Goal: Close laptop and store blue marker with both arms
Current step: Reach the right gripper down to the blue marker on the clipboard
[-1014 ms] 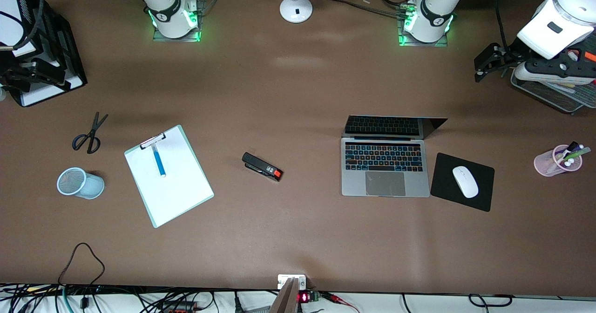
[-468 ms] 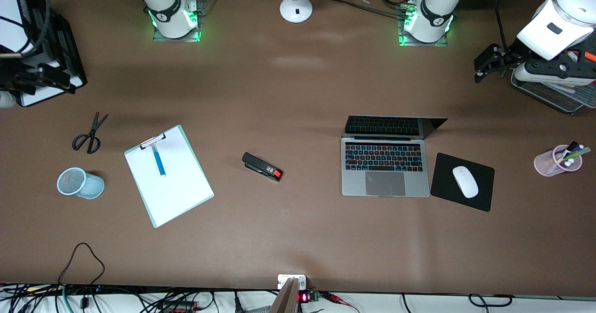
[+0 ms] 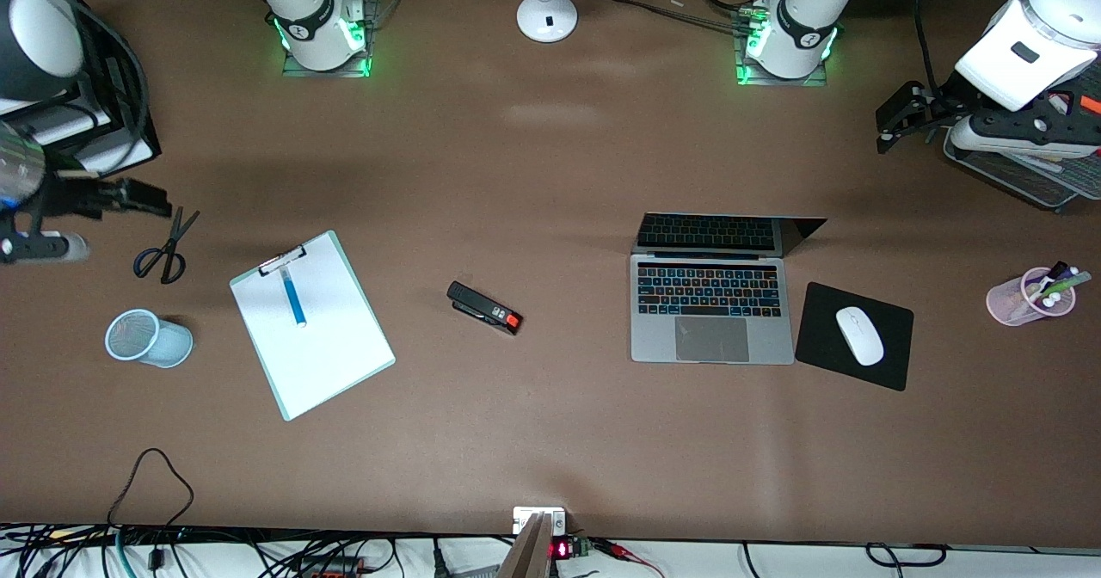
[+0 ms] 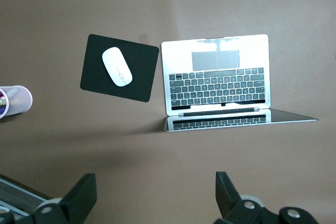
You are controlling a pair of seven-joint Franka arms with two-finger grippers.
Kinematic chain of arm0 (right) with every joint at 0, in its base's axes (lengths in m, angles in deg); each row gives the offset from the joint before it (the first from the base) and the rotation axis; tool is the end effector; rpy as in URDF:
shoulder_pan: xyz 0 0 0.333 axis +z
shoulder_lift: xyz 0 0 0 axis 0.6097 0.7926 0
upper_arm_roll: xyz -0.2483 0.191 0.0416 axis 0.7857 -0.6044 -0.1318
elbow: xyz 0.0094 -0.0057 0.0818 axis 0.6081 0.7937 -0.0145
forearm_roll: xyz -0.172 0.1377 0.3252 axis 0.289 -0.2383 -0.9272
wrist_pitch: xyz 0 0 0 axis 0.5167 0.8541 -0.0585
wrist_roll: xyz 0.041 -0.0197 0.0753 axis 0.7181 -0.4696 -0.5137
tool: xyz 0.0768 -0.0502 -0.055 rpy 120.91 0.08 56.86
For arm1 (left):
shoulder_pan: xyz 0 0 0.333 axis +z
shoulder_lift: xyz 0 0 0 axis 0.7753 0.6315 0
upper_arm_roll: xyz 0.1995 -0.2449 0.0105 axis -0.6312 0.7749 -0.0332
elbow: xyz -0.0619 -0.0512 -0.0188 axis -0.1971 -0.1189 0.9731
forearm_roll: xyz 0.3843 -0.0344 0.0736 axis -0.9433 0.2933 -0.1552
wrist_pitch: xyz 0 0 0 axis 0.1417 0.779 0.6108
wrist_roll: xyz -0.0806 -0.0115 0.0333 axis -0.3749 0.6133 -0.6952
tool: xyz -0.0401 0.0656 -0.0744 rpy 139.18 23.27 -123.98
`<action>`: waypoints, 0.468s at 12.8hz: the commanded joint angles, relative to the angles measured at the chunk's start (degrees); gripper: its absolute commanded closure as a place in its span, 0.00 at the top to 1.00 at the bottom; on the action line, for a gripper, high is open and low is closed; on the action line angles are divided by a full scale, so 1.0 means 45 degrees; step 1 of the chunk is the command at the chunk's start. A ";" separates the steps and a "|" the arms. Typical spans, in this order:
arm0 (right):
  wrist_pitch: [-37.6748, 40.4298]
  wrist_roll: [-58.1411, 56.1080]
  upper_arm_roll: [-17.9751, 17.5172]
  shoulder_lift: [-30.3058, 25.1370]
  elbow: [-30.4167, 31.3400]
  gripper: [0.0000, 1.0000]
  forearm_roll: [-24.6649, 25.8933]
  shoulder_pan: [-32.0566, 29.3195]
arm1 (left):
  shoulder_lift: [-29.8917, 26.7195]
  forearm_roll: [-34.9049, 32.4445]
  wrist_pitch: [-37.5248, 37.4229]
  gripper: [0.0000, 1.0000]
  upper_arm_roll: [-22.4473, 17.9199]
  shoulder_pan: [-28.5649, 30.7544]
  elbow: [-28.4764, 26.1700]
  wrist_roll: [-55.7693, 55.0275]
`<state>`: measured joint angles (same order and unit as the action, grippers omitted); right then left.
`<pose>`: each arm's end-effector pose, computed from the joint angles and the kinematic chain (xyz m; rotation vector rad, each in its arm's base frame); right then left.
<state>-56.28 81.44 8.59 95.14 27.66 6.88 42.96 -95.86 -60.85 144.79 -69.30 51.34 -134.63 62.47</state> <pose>0.6159 -0.0181 0.5159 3.1107 0.0672 -0.1970 0.5139 -0.0691 0.6166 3.1388 -0.1157 0.0517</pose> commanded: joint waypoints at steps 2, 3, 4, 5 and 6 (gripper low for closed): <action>-0.1956 -0.0816 -0.0023 0.1331 -0.0165 1.00 0.0112 0.0227 | -0.0072 0.0160 0.0071 1.00 0.0047 0.0103 0.0029 0.0363; -0.2194 -0.1265 -0.0120 0.1703 -0.0146 1.00 0.0112 0.0305 | -0.0072 0.0160 0.0071 1.00 0.0047 0.0083 0.0029 0.0363; -0.2312 -0.1579 -0.0217 0.2074 -0.0146 1.00 0.0131 0.0403 | -0.0072 0.0160 0.0090 1.00 0.0047 0.0103 0.0029 0.0382; -0.2507 -0.1717 -0.0218 0.2368 -0.0165 1.00 0.0131 0.0558 | -0.0053 0.0140 0.0090 1.00 0.0047 0.0083 0.0029 0.0363; -0.2741 -0.1777 -0.0238 0.2641 -0.0165 1.00 0.0112 0.0656 | -0.0072 0.0140 0.0071 1.00 0.0066 0.0103 0.0029 0.0363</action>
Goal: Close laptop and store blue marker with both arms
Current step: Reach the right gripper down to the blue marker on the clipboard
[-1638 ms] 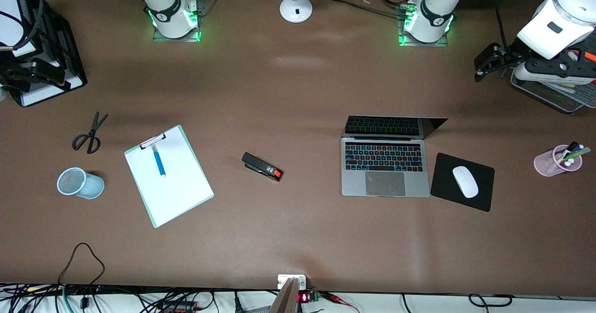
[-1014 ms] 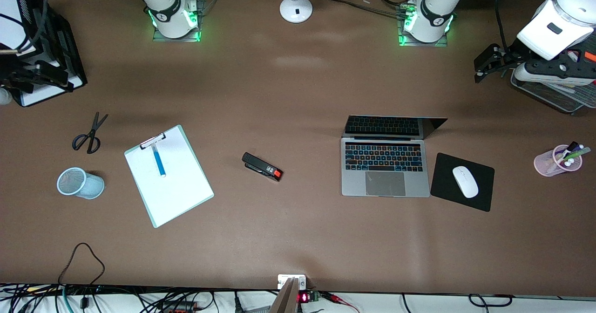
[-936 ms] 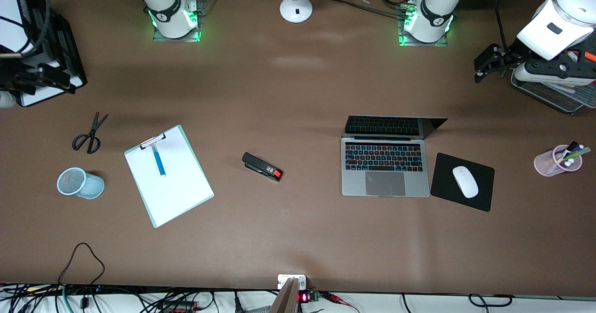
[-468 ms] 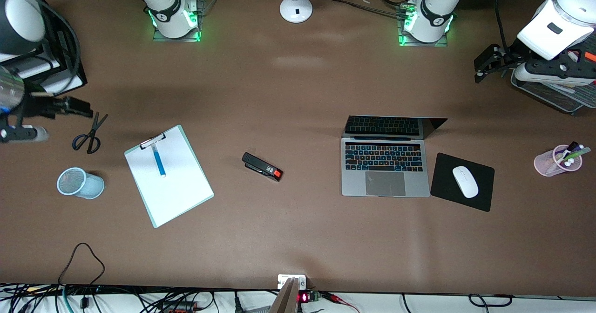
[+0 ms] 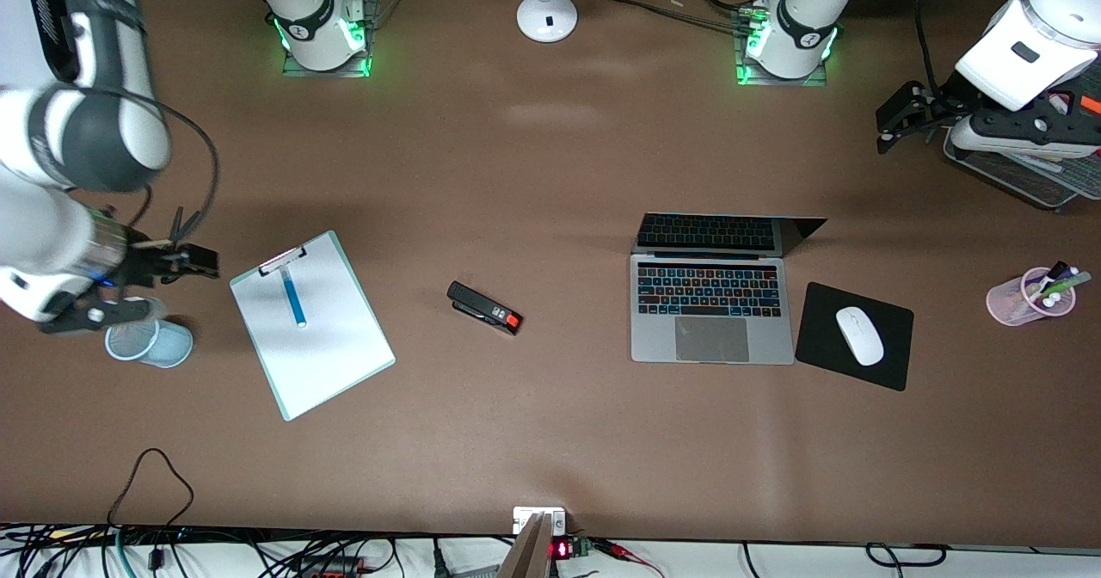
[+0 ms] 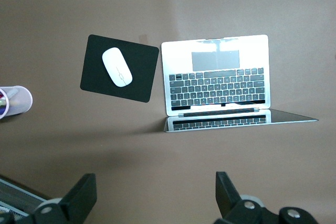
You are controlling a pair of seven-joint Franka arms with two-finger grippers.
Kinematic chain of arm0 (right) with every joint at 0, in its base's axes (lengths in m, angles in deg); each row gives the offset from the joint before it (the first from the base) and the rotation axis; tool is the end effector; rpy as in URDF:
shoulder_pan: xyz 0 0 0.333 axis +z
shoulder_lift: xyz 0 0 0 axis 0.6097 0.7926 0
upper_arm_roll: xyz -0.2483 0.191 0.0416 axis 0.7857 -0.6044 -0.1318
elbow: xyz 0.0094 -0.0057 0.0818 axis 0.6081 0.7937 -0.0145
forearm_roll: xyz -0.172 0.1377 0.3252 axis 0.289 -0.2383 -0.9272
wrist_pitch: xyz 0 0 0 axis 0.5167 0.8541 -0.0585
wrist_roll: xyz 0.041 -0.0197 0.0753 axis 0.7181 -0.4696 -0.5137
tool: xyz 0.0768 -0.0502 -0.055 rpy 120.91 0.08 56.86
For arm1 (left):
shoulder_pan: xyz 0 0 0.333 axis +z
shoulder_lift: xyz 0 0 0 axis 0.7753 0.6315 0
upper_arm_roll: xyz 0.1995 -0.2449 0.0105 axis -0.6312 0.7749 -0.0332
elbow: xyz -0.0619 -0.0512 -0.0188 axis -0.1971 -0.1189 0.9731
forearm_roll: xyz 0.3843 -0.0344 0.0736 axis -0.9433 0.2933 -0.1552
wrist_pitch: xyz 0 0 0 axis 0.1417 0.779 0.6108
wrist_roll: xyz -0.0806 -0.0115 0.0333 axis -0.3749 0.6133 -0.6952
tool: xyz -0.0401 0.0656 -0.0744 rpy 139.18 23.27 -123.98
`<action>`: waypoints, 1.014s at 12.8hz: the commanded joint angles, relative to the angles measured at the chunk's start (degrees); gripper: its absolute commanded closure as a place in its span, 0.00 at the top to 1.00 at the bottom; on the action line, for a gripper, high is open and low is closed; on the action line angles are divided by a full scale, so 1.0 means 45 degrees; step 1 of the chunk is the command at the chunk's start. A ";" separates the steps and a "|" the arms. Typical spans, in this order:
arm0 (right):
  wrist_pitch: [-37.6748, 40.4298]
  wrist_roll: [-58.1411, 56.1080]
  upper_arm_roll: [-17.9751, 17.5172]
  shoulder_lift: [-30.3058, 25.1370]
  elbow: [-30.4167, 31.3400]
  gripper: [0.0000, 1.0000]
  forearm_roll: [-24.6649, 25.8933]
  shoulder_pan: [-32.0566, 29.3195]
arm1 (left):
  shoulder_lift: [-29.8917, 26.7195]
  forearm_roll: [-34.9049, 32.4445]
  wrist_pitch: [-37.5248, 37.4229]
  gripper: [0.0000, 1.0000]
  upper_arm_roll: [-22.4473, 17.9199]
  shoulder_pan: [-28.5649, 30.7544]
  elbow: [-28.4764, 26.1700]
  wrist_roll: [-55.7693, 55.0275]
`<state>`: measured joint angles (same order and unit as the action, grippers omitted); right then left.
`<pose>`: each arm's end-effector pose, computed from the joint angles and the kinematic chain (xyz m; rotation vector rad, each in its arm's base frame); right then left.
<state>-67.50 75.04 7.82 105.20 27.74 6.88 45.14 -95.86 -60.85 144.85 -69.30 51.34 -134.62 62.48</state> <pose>0.6620 0.0169 0.4179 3.0801 0.3281 -0.1692 0.5140 -0.0691 0.6168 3.1386 -0.1160 0.0536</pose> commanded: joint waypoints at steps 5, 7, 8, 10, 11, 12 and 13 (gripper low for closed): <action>-0.1672 -0.1837 -0.0146 0.1967 -0.0163 1.00 0.0170 0.0173 | 0.0065 0.0140 0.0136 1.00 0.0066 0.0083 0.0106 0.0362; -0.2259 -0.1997 -0.0146 0.2457 -0.0163 1.00 0.0170 0.0154 | 0.0065 0.0140 0.0116 1.00 0.0066 0.0083 0.0106 0.0362; -0.2552 -0.1997 -0.0146 0.2730 -0.0163 1.00 0.0170 0.0173 | 0.0123 0.0140 0.0116 1.00 0.0066 0.0083 0.0106 0.0362; -0.3002 -0.2094 -0.0398 0.3238 -0.0163 1.00 0.0170 0.0212 | 0.0299 0.0140 0.0116 1.00 0.0066 -0.0013 0.0106 0.0265; -0.3062 -0.2482 -0.0477 0.3414 -0.0163 1.00 0.0170 0.0212 | 0.0551 0.0140 0.0116 1.00 0.0124 -0.0072 0.0106 0.0187; -0.3121 -0.2776 -0.0478 0.3552 -0.0163 1.00 0.0131 0.0212 | 0.0689 0.0140 0.0116 1.00 0.0260 -0.0092 0.0106 0.0186; -0.3315 -0.2798 -0.0478 0.3650 -0.0143 1.00 0.0131 0.0212 | 0.0767 0.0121 0.0116 1.00 0.0280 -0.0092 0.0106 0.0186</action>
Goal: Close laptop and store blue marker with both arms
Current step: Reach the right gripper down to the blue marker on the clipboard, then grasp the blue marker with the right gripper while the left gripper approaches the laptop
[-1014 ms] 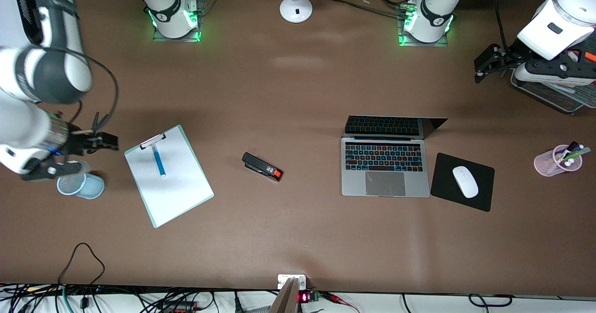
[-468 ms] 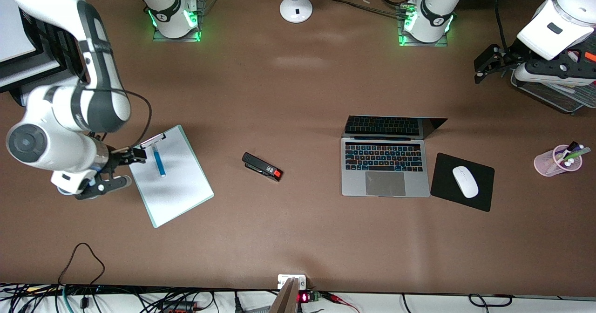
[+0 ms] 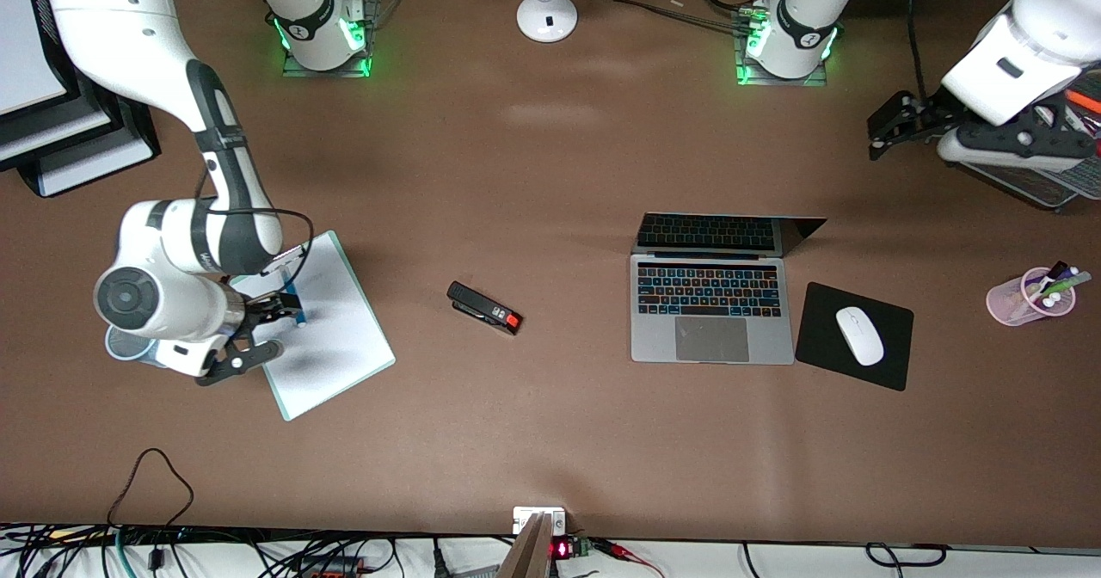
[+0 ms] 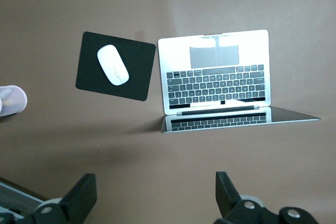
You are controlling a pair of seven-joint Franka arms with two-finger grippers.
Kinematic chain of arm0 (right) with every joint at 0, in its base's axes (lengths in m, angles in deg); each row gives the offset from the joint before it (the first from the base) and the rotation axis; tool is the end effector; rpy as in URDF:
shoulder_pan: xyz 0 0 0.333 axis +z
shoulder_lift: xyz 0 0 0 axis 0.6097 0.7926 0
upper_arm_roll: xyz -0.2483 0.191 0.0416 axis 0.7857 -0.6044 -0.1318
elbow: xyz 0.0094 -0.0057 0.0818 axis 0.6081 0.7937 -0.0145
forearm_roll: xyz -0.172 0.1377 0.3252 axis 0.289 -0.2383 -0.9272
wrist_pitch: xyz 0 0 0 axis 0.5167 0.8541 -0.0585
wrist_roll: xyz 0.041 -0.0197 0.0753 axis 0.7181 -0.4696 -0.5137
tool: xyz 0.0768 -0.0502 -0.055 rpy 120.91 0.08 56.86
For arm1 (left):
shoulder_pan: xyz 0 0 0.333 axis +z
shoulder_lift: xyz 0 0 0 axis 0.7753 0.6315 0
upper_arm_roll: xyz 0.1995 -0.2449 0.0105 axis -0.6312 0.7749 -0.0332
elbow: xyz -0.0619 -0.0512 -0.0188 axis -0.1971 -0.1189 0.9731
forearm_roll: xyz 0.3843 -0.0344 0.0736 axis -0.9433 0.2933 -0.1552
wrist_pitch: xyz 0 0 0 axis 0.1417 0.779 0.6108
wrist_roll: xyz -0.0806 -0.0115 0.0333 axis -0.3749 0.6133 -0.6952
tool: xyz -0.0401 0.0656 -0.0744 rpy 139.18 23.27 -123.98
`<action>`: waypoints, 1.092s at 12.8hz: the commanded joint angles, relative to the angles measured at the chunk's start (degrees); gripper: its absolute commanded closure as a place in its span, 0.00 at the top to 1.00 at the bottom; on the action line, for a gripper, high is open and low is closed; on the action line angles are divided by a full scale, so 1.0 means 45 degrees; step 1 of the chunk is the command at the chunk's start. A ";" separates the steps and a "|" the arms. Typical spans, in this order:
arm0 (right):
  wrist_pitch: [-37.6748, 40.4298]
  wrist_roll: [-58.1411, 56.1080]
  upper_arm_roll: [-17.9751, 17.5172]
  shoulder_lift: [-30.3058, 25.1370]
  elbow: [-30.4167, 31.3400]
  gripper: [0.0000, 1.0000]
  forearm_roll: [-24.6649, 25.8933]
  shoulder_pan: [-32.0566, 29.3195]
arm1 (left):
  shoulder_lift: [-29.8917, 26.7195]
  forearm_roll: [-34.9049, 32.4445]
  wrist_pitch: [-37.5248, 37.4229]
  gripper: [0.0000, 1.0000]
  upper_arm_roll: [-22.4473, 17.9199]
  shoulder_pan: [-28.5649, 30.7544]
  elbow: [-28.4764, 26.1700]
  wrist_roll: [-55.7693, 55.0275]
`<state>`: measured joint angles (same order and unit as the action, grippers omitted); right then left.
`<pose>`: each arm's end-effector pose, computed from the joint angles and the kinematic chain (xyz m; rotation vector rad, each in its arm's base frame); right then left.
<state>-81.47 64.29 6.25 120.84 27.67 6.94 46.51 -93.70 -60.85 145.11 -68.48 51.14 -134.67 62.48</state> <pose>0.6896 0.0516 0.2508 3.0114 0.7078 -0.2189 0.5235 -0.0788 0.5971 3.1373 -0.1437 0.0000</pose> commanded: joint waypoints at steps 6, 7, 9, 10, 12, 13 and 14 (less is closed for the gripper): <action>-0.0955 -0.0410 -0.0128 0.0917 -0.0108 0.95 0.0137 -0.0093 | 0.0854 0.0140 -0.0038 1.00 0.0117 0.0107 -0.0019 0.0167; -0.0935 -0.0294 -0.0128 0.0937 -0.0089 0.92 0.0118 -0.0093 | 0.0932 0.0121 -0.0039 1.00 0.0098 0.0088 -0.0097 0.0167; -0.0819 -0.0195 -0.0128 0.0976 -0.0011 0.85 0.0098 -0.0132 | 0.1515 0.0121 -0.0058 1.00 0.0117 0.0049 0.0037 0.0244; -0.0799 -0.0195 -0.0128 0.0977 0.0164 0.81 0.0079 -0.0133 | 0.1751 0.0101 -0.0136 1.00 0.0098 0.0049 0.0077 0.0283; -0.0760 -0.0195 -0.0128 0.0957 0.0301 0.74 0.0079 -0.0094 | 0.1968 0.0043 -0.0526 1.00 0.0078 0.0088 0.0097 0.0245; -0.0760 -0.0195 -0.0128 0.0976 0.0379 0.72 0.0079 -0.0093 | 0.2084 -0.0228 -0.0566 1.00 0.0078 0.0107 0.0116 0.0245; -0.0760 -0.0175 -0.0128 0.0977 0.0399 0.70 0.0098 -0.0132 | 0.2182 -0.0560 -0.0624 1.00 0.0098 0.0088 0.0117 0.0264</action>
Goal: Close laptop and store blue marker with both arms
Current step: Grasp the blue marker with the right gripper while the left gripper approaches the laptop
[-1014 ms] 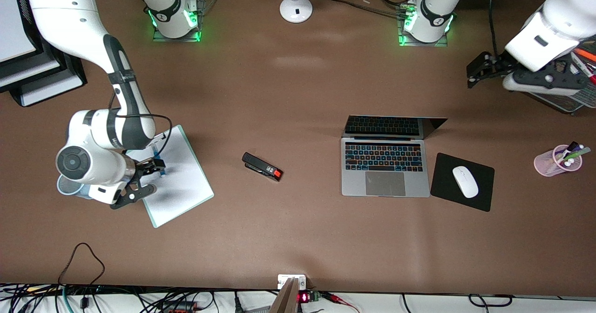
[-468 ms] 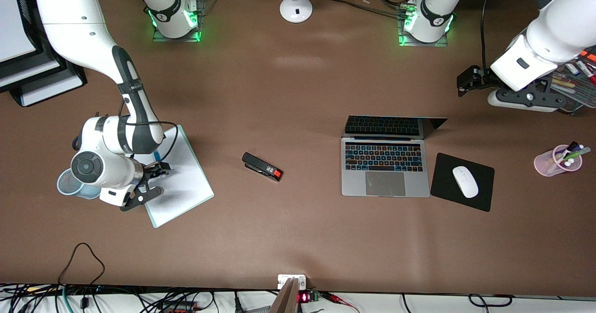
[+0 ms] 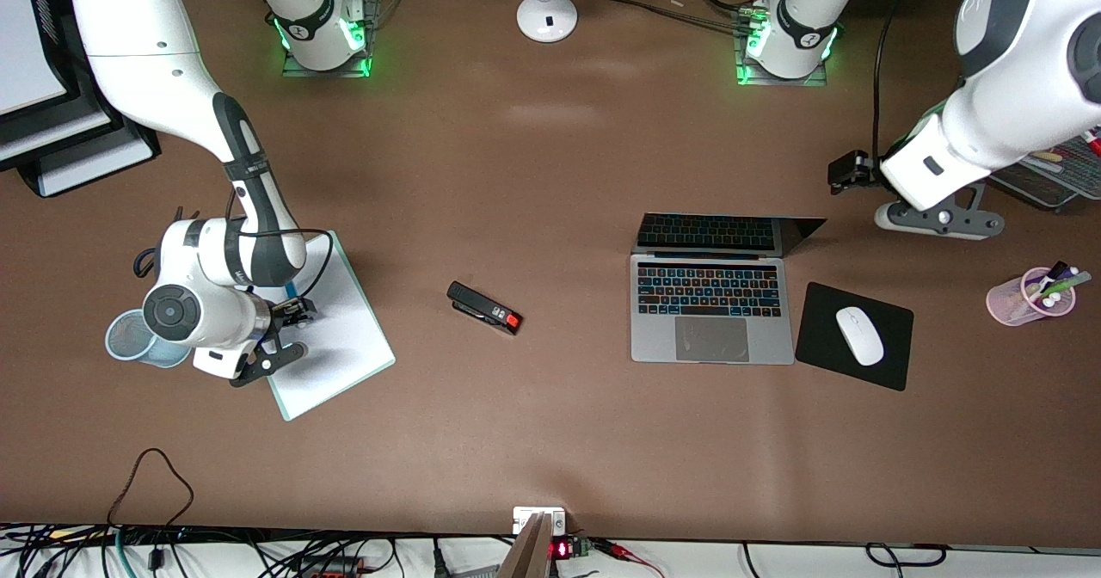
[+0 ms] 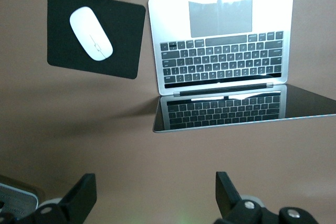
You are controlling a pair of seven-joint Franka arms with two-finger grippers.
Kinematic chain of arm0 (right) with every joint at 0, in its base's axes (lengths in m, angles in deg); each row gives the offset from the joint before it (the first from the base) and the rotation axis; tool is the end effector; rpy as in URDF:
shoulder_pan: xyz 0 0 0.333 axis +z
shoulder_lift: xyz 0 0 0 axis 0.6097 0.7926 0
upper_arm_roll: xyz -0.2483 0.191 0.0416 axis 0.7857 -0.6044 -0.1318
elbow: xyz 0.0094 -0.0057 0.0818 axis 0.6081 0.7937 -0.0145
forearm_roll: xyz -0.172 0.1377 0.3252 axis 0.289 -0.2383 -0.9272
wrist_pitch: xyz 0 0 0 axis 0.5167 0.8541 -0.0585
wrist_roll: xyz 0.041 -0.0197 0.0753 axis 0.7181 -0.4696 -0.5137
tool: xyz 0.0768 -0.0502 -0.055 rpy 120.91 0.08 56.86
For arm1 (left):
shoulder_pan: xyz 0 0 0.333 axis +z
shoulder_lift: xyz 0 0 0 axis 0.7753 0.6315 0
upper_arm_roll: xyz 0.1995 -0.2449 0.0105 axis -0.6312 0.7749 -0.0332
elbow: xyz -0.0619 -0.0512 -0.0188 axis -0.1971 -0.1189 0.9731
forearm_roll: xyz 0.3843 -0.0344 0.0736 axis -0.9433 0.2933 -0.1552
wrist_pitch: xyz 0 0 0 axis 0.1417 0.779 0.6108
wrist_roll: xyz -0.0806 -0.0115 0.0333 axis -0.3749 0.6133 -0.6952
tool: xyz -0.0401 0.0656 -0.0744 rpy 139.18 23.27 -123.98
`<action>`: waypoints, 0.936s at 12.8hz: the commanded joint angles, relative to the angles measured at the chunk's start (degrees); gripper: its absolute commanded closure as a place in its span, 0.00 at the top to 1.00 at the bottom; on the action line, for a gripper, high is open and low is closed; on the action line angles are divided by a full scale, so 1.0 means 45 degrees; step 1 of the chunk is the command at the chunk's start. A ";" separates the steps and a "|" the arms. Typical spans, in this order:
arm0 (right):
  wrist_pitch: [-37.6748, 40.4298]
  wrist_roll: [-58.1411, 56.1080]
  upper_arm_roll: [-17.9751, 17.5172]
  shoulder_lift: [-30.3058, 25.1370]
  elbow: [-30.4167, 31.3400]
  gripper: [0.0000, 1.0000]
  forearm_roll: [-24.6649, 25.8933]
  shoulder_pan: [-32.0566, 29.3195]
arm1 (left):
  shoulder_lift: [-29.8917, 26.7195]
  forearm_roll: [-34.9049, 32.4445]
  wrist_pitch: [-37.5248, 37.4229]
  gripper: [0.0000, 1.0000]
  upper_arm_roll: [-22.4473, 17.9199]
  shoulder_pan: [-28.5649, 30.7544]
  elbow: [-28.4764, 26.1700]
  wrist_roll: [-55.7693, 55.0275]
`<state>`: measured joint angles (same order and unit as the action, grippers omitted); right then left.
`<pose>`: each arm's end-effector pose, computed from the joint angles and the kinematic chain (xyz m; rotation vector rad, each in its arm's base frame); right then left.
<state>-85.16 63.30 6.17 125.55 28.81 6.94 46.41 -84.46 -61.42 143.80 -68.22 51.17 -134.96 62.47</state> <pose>0.6823 0.0498 0.1906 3.0015 0.7377 -0.2782 0.5555 -0.0793 0.5058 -3.1208 0.1518 0.2944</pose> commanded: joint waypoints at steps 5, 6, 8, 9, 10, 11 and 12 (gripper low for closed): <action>0.0080 0.0006 -0.0110 -0.0071 0.0245 0.54 0.0098 -0.0108 | 0.1222 -0.0750 -0.1505 1.00 0.0079 0.0023 0.0905 0.0206; 0.0080 -0.0033 -0.0110 -0.0091 0.0226 0.52 0.0098 -0.0051 | 0.1320 -0.0672 -0.1544 1.00 0.0080 -0.0035 0.0808 0.0168; 0.0080 -0.0149 -0.0130 -0.0072 0.0225 0.48 0.0098 -0.0070 | 0.1418 -0.0613 -0.1622 1.00 0.0080 -0.0074 0.0574 -0.0123; 0.0080 -0.0150 -0.0110 -0.0071 0.0225 0.48 0.0098 -0.0108 | 0.1419 -0.0594 -0.1661 1.00 0.0138 -0.0074 0.0495 -0.0396; 0.0100 -0.0111 -0.0110 -0.0091 0.0225 0.48 0.0098 -0.0070 | 0.1419 -0.0574 -0.1739 1.00 0.0254 -0.0074 0.0339 -0.0612; 0.0100 -0.0092 -0.0110 -0.0091 0.0225 0.48 0.0098 -0.0070 | 0.1400 -0.0555 -0.1798 1.00 0.0449 -0.0074 0.0222 -0.0981; 0.0100 -0.0034 -0.0110 -0.0091 0.0225 0.48 0.0098 -0.0070 | 0.1399 -0.0554 -0.1857 1.00 0.0741 -0.0055 0.0008 -0.1314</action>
<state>-85.14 63.25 6.16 125.56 29.49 6.94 46.43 -77.86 -63.85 136.54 -66.86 50.97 -133.79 59.54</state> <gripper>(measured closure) 0.520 0.000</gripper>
